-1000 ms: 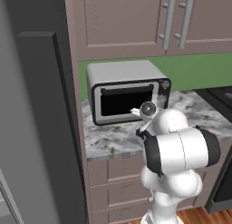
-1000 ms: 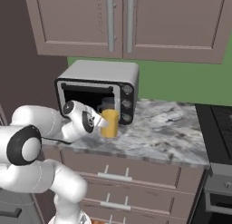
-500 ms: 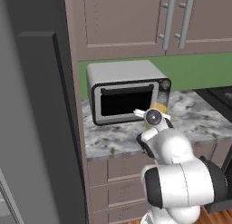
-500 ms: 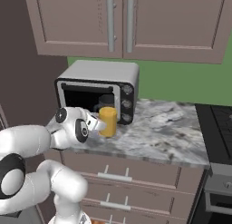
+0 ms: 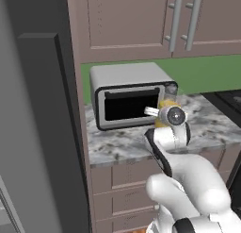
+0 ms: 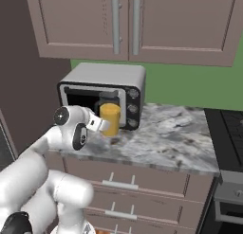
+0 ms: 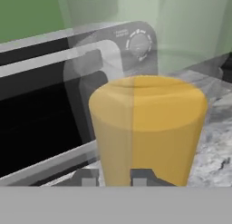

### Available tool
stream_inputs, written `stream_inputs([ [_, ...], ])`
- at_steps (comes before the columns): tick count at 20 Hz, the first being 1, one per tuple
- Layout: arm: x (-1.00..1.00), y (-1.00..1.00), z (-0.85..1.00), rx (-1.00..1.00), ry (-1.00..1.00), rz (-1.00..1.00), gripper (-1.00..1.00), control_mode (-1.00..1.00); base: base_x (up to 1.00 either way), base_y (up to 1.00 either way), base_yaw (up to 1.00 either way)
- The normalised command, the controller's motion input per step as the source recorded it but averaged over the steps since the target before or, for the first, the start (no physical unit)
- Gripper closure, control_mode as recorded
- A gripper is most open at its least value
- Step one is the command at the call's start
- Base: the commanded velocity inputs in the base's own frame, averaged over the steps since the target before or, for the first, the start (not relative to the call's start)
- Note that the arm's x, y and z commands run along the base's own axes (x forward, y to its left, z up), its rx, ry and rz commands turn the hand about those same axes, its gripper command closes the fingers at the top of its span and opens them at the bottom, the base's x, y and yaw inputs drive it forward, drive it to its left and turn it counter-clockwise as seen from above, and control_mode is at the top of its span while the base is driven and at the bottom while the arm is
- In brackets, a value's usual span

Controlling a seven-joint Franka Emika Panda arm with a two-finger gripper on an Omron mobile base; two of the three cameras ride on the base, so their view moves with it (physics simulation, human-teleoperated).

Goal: Move the kiwi and jam from the top shelf to the second highest shelf to make space. Then, place the pitcher from the counter on the cleared top shelf.

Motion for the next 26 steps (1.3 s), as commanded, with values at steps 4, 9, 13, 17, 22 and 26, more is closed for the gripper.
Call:
stream_inputs([
  [4,-0.43,-0.15,0.52,0.0,0.0,0.36,1.0,-1.0,0.0,0.0,0.0],
  [9,-0.49,-0.05,0.44,-0.01,-0.01,0.45,1.0,-1.0,0.0,0.0,0.0],
  [13,-0.71,0.02,0.44,-0.12,-0.04,0.44,1.0,-1.0,0.0,0.0,0.0],
  [17,-0.65,0.16,0.64,-0.17,-0.01,0.33,1.0,-1.0,0.0,0.0,0.0],
  [22,-0.65,0.24,0.68,-0.18,0.0,0.21,1.0,-1.0,0.0,0.0,0.0],
  [26,-0.76,0.2,0.56,-0.14,0.0,0.04,1.0,-1.0,0.0,0.0,0.0],
])
